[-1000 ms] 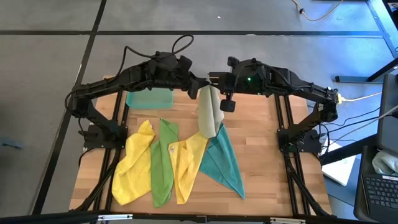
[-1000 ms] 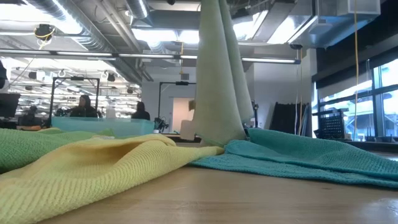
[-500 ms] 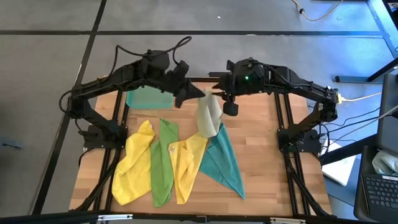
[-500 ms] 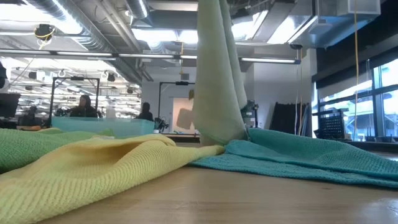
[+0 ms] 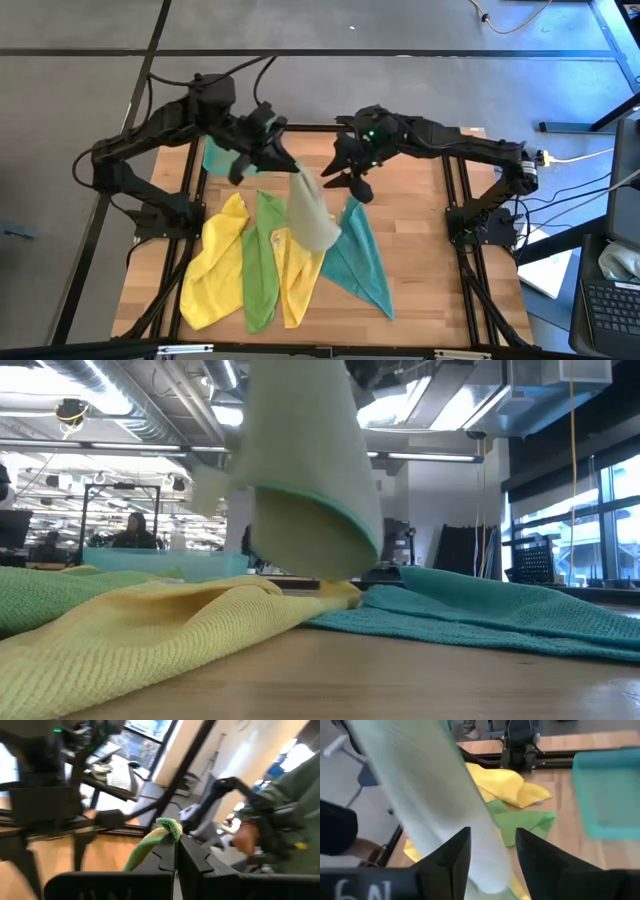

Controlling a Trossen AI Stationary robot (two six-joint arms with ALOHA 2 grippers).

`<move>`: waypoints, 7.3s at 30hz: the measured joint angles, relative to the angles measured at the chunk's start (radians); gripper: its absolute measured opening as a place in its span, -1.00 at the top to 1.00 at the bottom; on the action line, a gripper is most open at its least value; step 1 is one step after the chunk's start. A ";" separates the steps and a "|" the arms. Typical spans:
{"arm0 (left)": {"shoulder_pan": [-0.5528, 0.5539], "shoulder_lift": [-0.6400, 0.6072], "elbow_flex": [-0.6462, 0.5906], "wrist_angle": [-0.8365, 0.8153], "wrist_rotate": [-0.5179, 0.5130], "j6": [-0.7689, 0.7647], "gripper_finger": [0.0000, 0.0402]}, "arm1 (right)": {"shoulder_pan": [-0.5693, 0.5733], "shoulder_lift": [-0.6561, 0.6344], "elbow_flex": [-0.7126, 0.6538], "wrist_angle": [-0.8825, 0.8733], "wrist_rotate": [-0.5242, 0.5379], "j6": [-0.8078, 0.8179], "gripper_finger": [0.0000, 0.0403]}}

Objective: Fold microfiber towels
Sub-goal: Fold the light green microfiber cloth

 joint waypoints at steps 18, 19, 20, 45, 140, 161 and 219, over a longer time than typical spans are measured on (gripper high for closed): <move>-0.132 -0.038 0.000 -0.640 -0.080 0.042 1.00 | 0.056 0.124 -0.056 0.556 -0.029 0.232 0.06; -0.145 -0.038 0.000 -0.666 -0.119 0.057 1.00 | 0.067 0.151 -0.056 0.592 -0.055 0.250 0.06; -0.158 -0.038 0.000 -0.688 -0.151 0.071 1.00 | 0.077 0.177 -0.056 0.629 -0.081 0.276 0.06; -0.243 -0.042 0.000 -0.602 -0.313 0.080 1.00 | 0.103 0.438 0.075 1.087 -0.375 0.566 0.06; -0.196 -0.113 0.264 -0.796 -0.810 -0.026 1.00 | 0.340 0.435 -0.043 0.471 0.527 0.067 -0.21; -0.196 -0.106 0.263 -0.762 -0.835 -0.033 1.00 | 0.376 0.487 -0.045 0.501 0.710 0.126 0.33; -0.126 0.106 0.263 -0.508 -1.060 0.106 1.00 | 0.100 -0.389 0.271 -0.529 1.017 -0.179 0.95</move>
